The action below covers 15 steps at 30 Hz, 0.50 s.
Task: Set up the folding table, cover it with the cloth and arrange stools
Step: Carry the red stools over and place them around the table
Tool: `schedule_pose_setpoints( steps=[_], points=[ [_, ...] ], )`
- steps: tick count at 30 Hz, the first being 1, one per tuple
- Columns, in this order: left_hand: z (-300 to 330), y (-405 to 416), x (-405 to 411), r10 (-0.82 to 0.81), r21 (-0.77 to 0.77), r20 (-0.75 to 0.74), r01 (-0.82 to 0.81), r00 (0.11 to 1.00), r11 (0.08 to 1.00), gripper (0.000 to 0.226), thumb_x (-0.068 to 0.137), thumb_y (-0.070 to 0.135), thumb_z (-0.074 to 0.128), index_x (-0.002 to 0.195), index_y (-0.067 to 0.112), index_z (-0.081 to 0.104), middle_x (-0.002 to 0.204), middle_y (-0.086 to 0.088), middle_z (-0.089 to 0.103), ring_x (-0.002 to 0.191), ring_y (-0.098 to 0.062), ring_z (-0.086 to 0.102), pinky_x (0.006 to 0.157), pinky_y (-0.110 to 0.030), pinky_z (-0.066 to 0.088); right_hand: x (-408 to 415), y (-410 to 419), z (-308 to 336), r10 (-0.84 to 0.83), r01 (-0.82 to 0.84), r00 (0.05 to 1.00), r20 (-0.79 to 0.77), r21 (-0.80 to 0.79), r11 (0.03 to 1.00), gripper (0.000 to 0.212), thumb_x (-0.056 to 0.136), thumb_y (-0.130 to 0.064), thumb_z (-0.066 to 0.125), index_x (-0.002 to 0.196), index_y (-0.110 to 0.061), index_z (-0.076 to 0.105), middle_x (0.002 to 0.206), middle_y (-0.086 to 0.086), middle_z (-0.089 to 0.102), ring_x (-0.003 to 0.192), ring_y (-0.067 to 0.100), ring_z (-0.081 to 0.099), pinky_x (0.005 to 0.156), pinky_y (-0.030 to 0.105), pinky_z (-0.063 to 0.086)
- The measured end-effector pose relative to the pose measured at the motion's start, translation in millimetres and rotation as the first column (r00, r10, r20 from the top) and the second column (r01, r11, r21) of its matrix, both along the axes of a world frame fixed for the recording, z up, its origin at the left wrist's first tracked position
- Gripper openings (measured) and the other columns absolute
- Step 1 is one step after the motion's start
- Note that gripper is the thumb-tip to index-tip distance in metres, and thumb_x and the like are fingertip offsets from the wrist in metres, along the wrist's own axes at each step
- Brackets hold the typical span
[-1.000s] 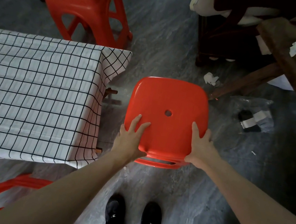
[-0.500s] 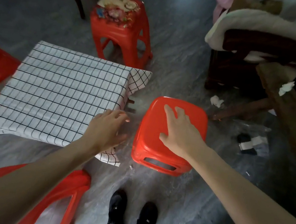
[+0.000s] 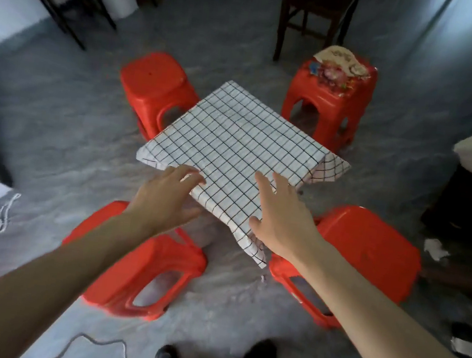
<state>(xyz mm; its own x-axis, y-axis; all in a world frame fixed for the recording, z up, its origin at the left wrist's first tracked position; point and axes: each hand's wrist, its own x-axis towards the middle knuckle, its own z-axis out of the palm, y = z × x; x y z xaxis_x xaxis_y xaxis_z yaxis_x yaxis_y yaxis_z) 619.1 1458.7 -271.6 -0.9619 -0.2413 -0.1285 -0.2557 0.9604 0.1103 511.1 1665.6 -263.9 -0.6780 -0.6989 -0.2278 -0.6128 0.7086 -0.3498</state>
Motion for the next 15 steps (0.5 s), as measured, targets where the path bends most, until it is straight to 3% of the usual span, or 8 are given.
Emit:
schedule_pose_setpoints(
  steps=[5, 9, 15],
  points=[
    [14, -50, 92, 0.151, -0.006, 0.057, -0.151, 0.987, 0.989, 0.055, 0.068, 0.049, 0.058, 0.119, 0.027, 0.055, 0.131, 0.000, 0.053, 0.112, -0.030, 0.055, 0.085, -0.046, 0.049, 55, -50, 19, 0.113, -0.113, 0.994, 0.013, 0.034, 0.993, 0.076, 0.087, -0.034, 0.063, 0.149, -0.022, 0.021, 0.148, 0.011, 0.025, 0.130, 0.032, 0.037, 0.096, 0.045, 0.047],
    [26, -79, 160, 0.233, -0.001, 0.123, -0.235, 0.965, 0.972, 0.061, 0.072, 0.042, 0.071, 0.128, 0.024, 0.055, 0.141, -0.002, 0.046, 0.123, -0.030, 0.048, 0.096, -0.045, 0.044, 100, -81, 35, 0.159, -0.160, 0.987, 0.017, 0.067, 0.985, 0.070, 0.088, -0.034, 0.061, 0.146, -0.022, 0.026, 0.146, 0.010, 0.027, 0.128, 0.030, 0.038, 0.092, 0.043, 0.047],
    [49, -120, 271, 0.306, 0.047, 0.140, -0.315, 0.942, 0.948, 0.060, 0.078, 0.044, 0.068, 0.134, 0.031, 0.049, 0.147, 0.005, 0.038, 0.131, -0.021, 0.039, 0.101, -0.039, 0.037, 184, -134, 61, 0.186, -0.188, 0.982, 0.027, 0.070, 0.980, 0.071, 0.088, -0.036, 0.062, 0.148, -0.023, 0.026, 0.147, 0.007, 0.026, 0.131, 0.027, 0.037, 0.094, 0.043, 0.047]
  ],
)
